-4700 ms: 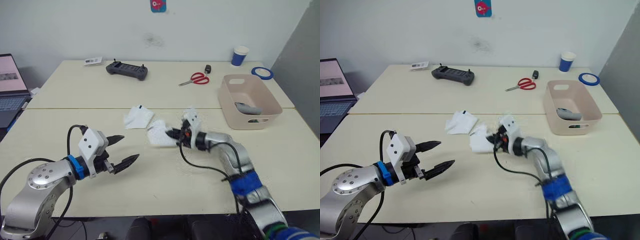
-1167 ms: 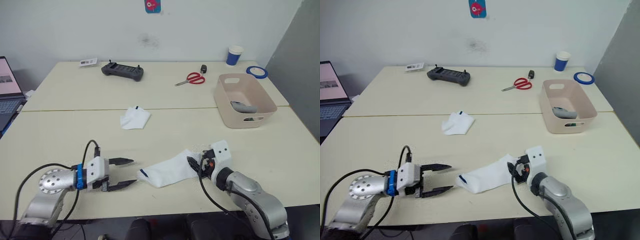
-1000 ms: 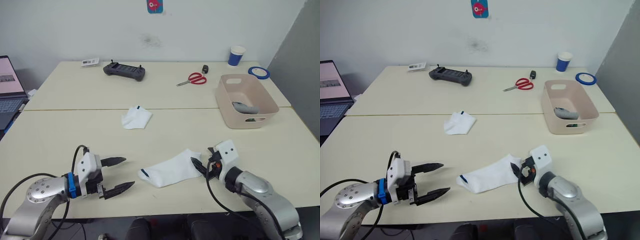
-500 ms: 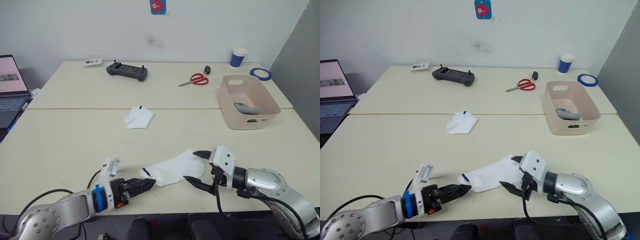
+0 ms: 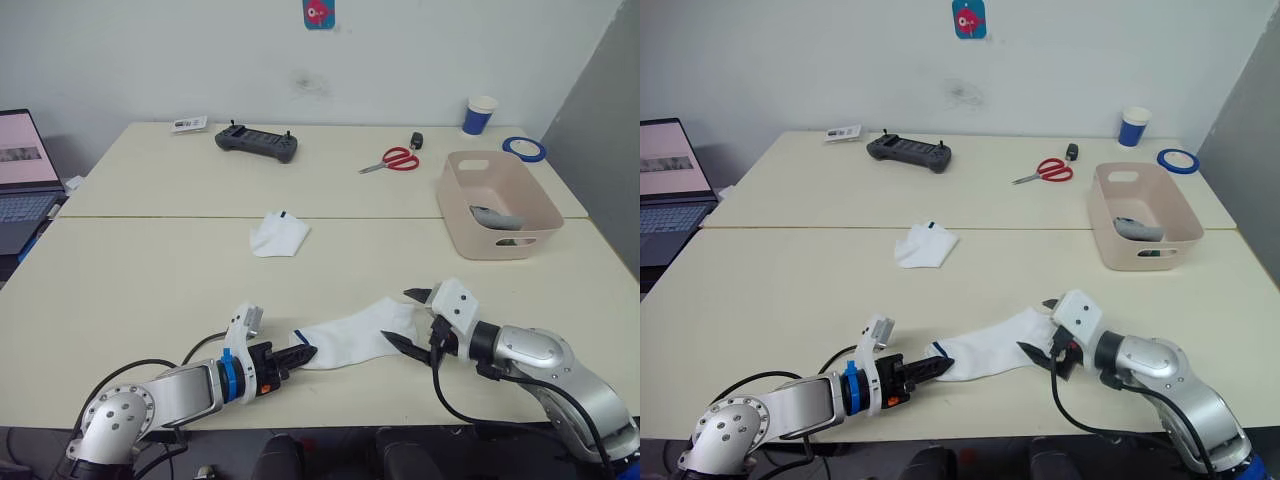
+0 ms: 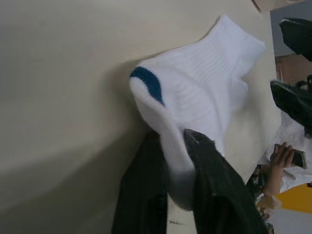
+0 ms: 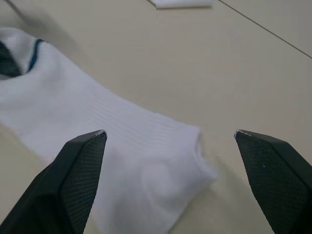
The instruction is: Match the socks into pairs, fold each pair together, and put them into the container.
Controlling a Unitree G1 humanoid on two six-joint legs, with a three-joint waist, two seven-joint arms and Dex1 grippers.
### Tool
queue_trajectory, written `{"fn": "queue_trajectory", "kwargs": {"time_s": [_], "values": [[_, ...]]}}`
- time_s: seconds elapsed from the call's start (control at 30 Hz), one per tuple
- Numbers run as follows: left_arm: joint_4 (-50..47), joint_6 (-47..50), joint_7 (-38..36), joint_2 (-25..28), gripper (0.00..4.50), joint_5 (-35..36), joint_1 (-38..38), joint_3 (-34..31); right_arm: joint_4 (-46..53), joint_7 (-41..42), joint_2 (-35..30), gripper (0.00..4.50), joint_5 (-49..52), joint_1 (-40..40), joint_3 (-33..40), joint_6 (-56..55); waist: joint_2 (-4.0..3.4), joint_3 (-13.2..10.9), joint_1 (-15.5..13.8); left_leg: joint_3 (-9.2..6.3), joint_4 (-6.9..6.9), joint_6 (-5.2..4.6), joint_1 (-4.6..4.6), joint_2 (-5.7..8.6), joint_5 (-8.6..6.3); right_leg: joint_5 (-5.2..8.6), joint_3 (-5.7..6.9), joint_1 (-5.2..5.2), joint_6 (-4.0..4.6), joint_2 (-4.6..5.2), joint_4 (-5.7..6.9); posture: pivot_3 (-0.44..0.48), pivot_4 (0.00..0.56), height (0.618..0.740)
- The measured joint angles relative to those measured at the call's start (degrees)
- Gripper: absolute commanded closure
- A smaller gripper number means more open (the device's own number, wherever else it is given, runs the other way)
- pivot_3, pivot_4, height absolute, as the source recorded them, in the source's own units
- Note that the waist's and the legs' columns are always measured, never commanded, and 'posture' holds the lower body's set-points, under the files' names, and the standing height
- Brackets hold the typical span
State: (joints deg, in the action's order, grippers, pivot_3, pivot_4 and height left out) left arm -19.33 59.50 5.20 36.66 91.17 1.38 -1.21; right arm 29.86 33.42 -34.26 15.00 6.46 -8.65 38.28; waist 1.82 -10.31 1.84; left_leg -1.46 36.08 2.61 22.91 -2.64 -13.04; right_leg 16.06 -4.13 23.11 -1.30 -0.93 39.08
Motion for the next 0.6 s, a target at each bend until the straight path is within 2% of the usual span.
{"fn": "queue_trajectory", "kwargs": {"time_s": [0.07,0.17,0.3,0.53,0.6], "values": [[-0.33,0.06,-2.14,0.13,4.44,-2.29,-0.06,0.01,-2.95,-1.76,3.62,0.00,1.03,1.66,0.38,3.86,-0.02,0.02,0.02,-0.01,-0.01,0.00,-0.01,-0.01,0.00,-0.01,0.01,0.02,0.03,-0.02,0.02,0.000,0.150,0.740],[-0.85,-0.21,-6.32,0.93,4.50,-6.39,0.49,-0.26,-5.56,-2.60,4.91,0.61,1.97,2.01,0.40,7.54,-0.03,0.03,-0.01,0.00,-0.02,0.00,0.02,0.00,0.00,0.01,0.01,0.03,0.05,-0.02,0.00,0.000,0.150,0.740],[-2.71,-4.09,-14.81,3.83,4.50,-16.22,2.43,-0.62,-5.07,-2.94,6.23,2.00,2.84,1.56,0.48,9.53,-0.08,0.05,0.16,0.02,-0.09,0.00,0.00,-0.02,0.00,0.06,0.01,0.07,0.14,-0.03,-0.01,0.000,0.150,0.740],[-0.69,-18.28,-31.88,7.14,4.50,-37.63,5.02,-0.45,-0.23,-3.04,8.71,4.48,5.05,-0.66,-0.72,10.76,-0.08,0.04,0.08,0.06,-0.09,0.01,0.01,-0.04,0.00,0.23,0.00,0.08,0.44,-0.02,-0.04,0.000,0.150,0.740],[-0.14,-19.83,-33.92,6.59,4.50,-40.37,4.95,-0.27,0.10,-4.00,9.48,4.48,4.63,-1.15,-0.71,10.15,-0.08,0.04,0.08,0.11,-0.07,0.01,0.03,-0.02,0.00,0.21,-0.04,0.07,0.39,0.03,-0.07,0.000,0.150,0.740]]}}
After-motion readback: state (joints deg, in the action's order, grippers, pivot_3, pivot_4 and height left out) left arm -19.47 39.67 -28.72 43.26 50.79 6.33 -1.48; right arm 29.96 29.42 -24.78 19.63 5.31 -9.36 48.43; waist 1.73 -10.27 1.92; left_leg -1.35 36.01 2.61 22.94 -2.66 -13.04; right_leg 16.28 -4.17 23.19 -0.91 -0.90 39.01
